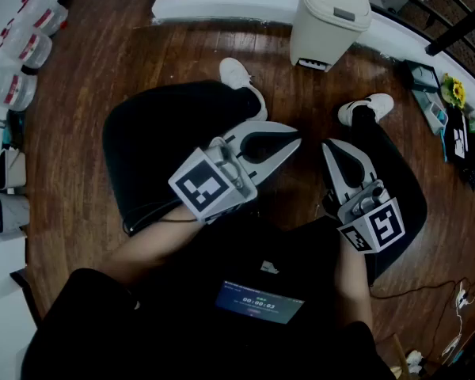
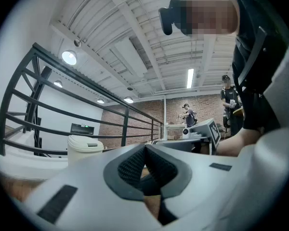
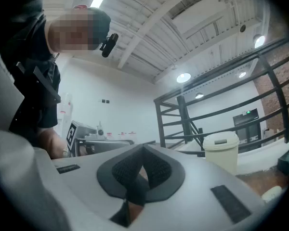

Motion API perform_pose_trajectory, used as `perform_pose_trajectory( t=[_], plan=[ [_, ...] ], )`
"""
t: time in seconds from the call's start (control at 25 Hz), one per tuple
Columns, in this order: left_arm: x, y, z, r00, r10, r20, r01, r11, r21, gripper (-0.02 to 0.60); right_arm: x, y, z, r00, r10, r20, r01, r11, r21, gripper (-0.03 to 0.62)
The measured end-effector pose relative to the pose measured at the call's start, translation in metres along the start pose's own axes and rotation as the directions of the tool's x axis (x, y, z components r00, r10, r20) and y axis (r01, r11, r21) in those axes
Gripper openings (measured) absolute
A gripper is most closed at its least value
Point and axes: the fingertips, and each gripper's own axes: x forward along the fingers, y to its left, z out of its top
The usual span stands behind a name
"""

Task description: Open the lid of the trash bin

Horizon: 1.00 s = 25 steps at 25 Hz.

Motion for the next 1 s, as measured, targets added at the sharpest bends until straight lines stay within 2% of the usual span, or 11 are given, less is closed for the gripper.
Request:
perform_pose_trajectory(
  t=[0.52, 1.0],
  plan=[
    [0.061, 0.074, 0.011, 0.999, 0.023, -0.044, -0.024, 0.999, -0.021, 0.031, 0.049, -0.085, 0.021, 0.998, -0.003, -0.058, 0.002, 1.0, -0.02, 0.029],
    [0.139, 0.142, 0.022, 0.999, 0.036, -0.018, -0.036, 0.999, -0.002, 0.031, 0.092, -0.165, 0.026, 0.994, 0.004, -0.108, -0.005, 1.0, -0.011, 0.029]
  ],
)
